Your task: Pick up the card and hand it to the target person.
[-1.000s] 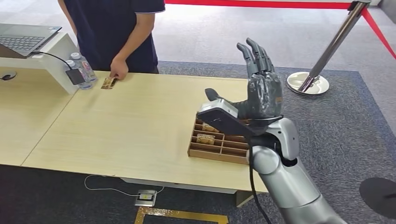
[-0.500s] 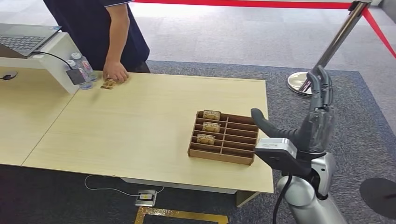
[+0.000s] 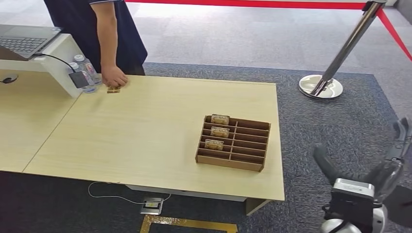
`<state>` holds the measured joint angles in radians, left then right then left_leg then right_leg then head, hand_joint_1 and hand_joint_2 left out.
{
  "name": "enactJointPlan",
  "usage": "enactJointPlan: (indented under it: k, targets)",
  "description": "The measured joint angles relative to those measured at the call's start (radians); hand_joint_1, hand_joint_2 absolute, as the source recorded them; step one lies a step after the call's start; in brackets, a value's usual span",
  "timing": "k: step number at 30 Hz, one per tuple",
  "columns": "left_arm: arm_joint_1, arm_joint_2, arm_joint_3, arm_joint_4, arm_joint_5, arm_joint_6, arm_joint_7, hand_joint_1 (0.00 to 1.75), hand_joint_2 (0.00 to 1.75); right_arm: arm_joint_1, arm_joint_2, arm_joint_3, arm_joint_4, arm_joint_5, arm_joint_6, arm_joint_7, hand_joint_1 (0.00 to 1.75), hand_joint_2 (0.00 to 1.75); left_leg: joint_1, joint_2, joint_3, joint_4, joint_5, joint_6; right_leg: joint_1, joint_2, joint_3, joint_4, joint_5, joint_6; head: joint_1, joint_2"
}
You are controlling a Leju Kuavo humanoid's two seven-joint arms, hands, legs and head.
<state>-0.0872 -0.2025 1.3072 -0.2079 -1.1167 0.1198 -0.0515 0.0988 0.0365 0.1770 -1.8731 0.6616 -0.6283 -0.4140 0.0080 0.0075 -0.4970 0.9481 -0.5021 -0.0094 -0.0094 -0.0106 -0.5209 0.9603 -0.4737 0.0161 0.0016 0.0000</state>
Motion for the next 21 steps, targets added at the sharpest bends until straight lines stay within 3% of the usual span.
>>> enactJointPlan:
  k: [11, 21]
  targets:
    - [0.001, -0.009, 0.029, 0.0, 0.018, 0.005, -0.013, 0.0, 0.0, 0.087, 0.046, -0.169, 0.075, -0.072, 0.001, 0.017, 0.0, 1.75, 0.0, 0.0, 0.0, 0.0, 0.0, 0.0, 0.0, 0.0, 0.0, 0.0, 0.0, 0.0, 0.0, 0.0]
    - [0.005, -0.011, 0.029, 0.0, -0.008, 0.006, -0.011, 0.0, 0.0, 0.059, 0.114, -0.447, 0.33, -0.086, 0.075, 0.009, 0.0, 1.75, 0.0, 0.0, 0.0, 0.0, 0.0, 0.0, 0.0, 0.0, 0.0, 0.0, 0.0, 0.0, 0.0, 0.0]
